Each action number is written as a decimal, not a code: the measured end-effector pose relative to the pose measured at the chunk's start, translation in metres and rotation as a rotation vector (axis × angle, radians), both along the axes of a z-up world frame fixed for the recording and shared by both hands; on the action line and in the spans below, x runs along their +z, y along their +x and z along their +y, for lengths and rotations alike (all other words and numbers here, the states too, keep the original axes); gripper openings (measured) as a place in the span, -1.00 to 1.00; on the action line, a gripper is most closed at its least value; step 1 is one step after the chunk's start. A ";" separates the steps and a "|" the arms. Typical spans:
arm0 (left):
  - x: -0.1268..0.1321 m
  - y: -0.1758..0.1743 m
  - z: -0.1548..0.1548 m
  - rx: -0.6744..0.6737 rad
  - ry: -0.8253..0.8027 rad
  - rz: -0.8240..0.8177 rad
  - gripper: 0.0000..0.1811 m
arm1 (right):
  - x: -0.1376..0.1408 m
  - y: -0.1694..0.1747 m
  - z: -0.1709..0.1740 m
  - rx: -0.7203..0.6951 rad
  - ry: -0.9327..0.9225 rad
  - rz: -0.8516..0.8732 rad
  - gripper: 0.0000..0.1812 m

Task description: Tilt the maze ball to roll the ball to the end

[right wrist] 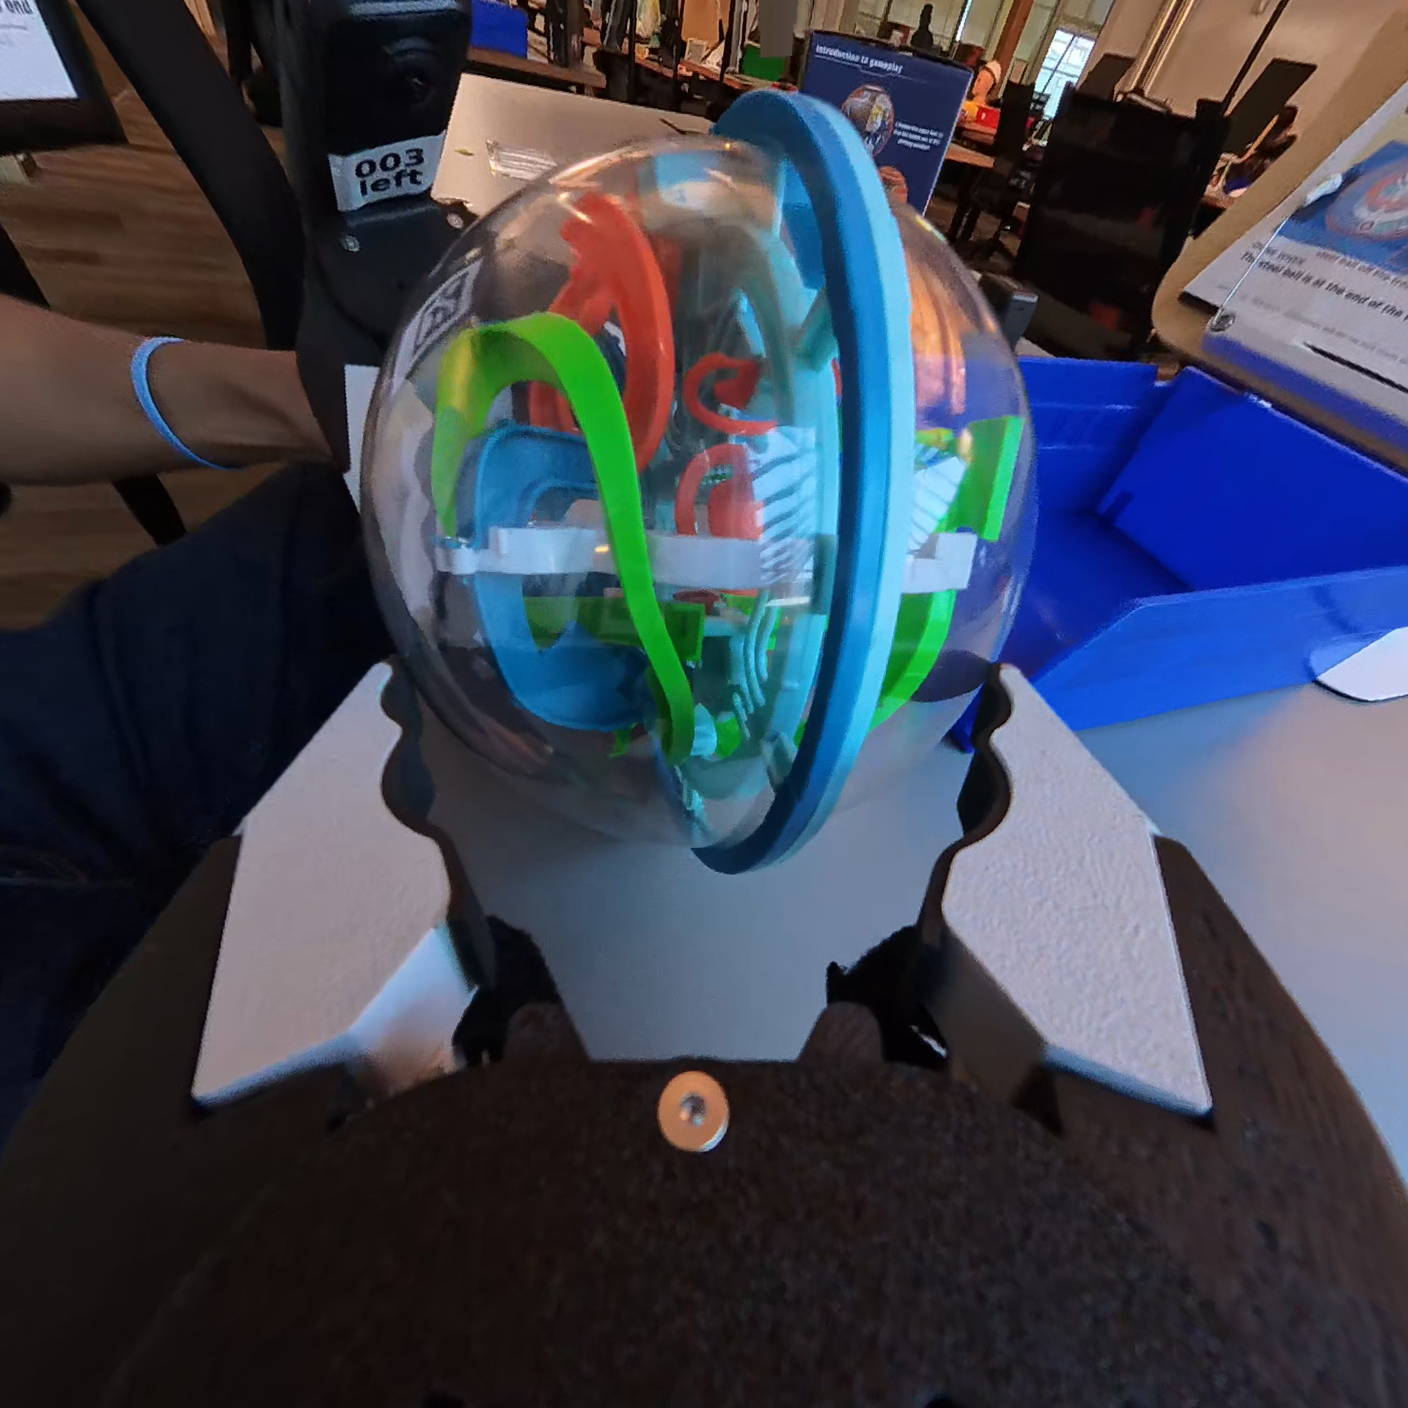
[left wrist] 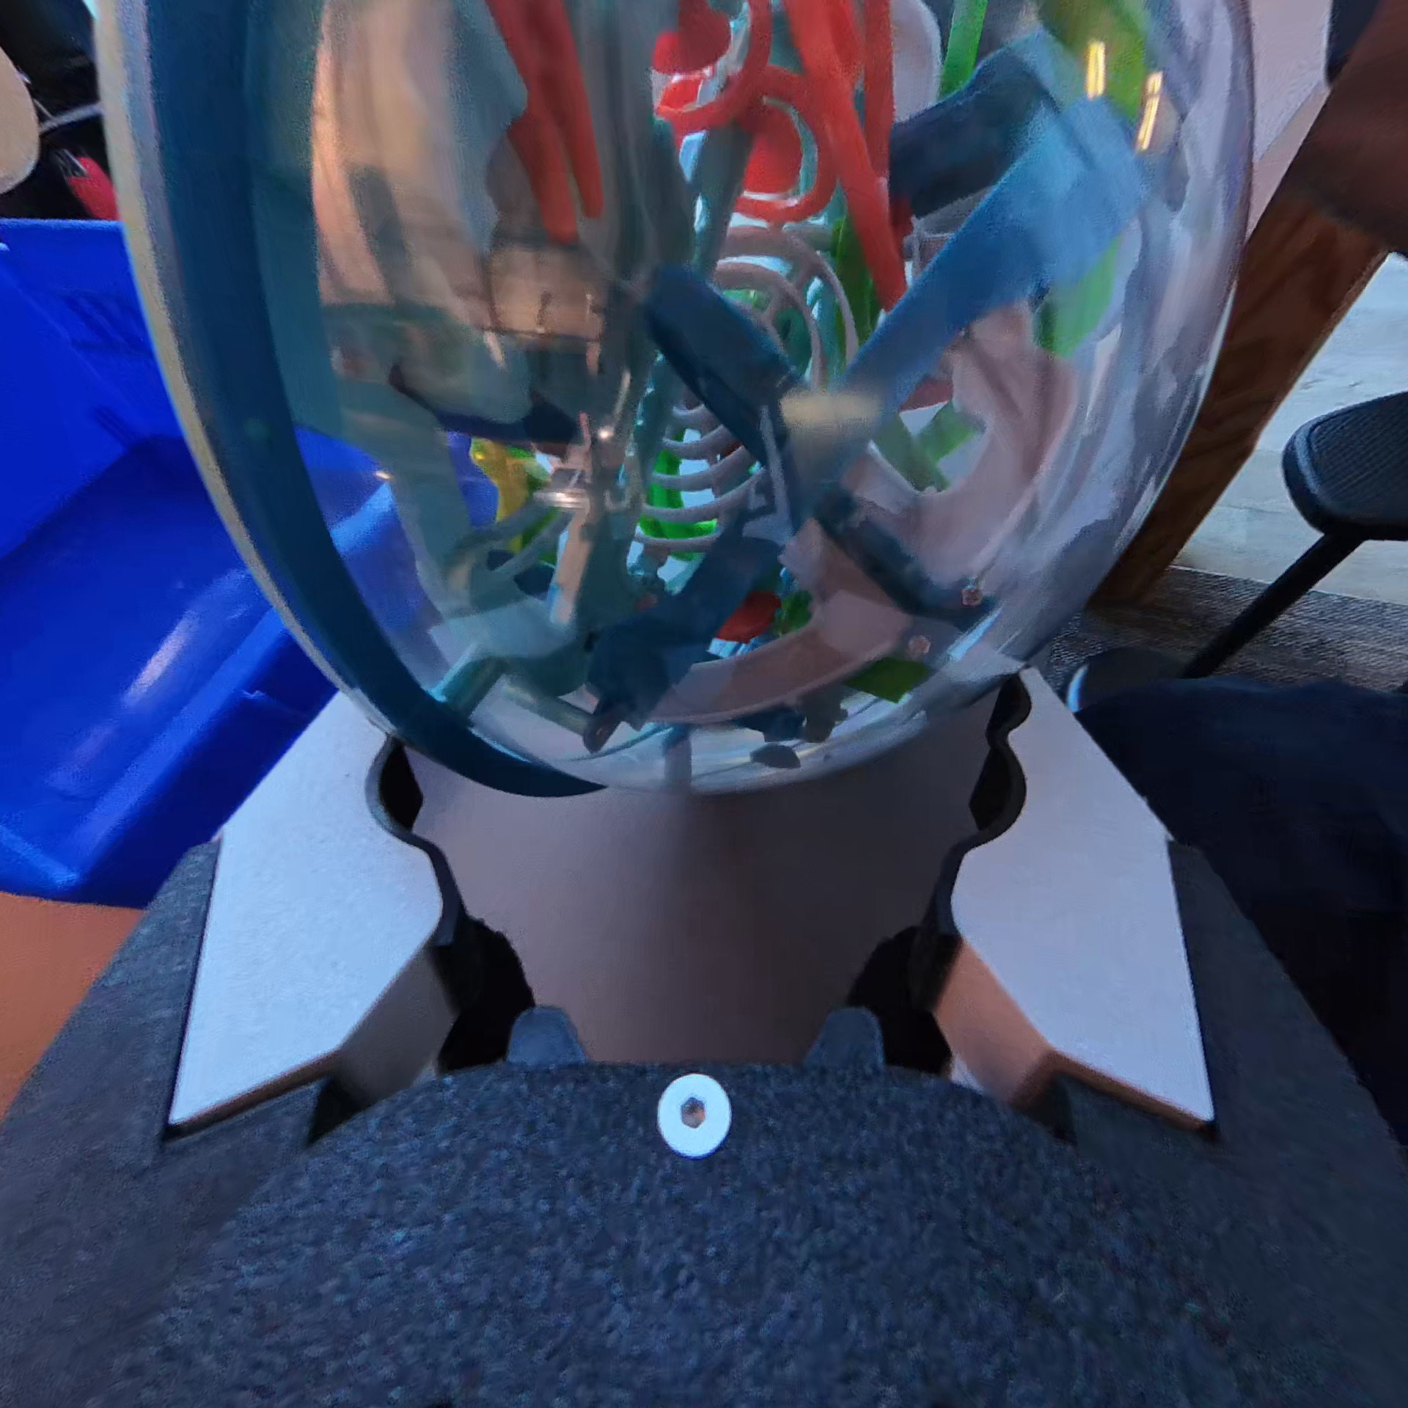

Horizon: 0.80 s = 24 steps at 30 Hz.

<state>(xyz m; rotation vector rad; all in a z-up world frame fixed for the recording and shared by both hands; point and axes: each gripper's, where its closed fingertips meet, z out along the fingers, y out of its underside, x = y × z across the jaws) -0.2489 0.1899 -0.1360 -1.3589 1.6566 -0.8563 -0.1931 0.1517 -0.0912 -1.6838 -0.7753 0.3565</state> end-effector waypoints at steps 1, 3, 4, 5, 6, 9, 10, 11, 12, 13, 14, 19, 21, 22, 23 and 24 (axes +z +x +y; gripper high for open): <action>0.001 0.000 0.000 0.001 0.008 -0.002 0.62 | -0.001 0.000 0.000 0.000 -0.006 -0.001 0.54; 0.003 0.001 -0.001 0.000 0.020 -0.011 0.62 | -0.002 0.001 0.000 0.001 -0.019 0.009 0.54; 0.004 0.001 -0.001 0.000 0.024 -0.013 0.62 | -0.002 0.001 0.000 0.003 -0.018 0.014 0.54; 0.004 0.001 -0.001 0.000 0.024 -0.015 0.62 | -0.002 0.001 0.000 0.004 -0.013 0.018 0.54; 0.004 0.001 0.000 -0.001 0.019 -0.018 0.62 | -0.002 0.001 0.000 0.005 -0.008 0.025 0.54; 0.003 0.001 -0.001 -0.006 -0.035 -0.016 0.62 | 0.000 0.001 0.002 0.009 -0.017 0.070 0.54; 0.003 0.001 -0.002 -0.006 -0.056 -0.010 0.62 | 0.001 0.001 0.002 0.008 -0.028 0.085 0.54; 0.003 0.001 -0.003 -0.007 -0.080 -0.004 0.62 | 0.001 0.002 0.002 0.008 -0.043 0.100 0.54; 0.003 0.001 -0.005 -0.009 -0.113 0.006 0.62 | 0.002 0.002 0.002 0.006 -0.062 0.119 0.53; 0.002 0.001 -0.007 -0.010 -0.154 0.019 0.62 | 0.003 0.002 0.001 0.004 -0.085 0.143 0.53; 0.001 0.001 -0.009 -0.011 -0.198 0.030 0.61 | 0.004 0.003 0.001 0.001 -0.112 0.172 0.54; -0.011 0.001 -0.021 -0.032 -0.282 0.110 0.60 | 0.007 0.010 0.001 0.011 -0.200 0.321 0.54; -0.019 -0.001 -0.031 -0.074 -0.246 0.148 0.64 | 0.011 0.015 -0.001 0.027 -0.206 0.370 0.54; -0.023 -0.003 -0.035 -0.094 -0.230 0.166 0.62 | 0.013 0.017 -0.003 0.037 -0.210 0.386 0.54; -0.024 -0.005 -0.037 -0.113 -0.213 0.179 0.59 | 0.013 0.019 -0.005 0.050 -0.216 0.392 0.53; -0.021 -0.006 -0.037 -0.129 -0.205 0.180 0.57 | 0.013 0.021 -0.008 0.060 -0.223 0.387 0.52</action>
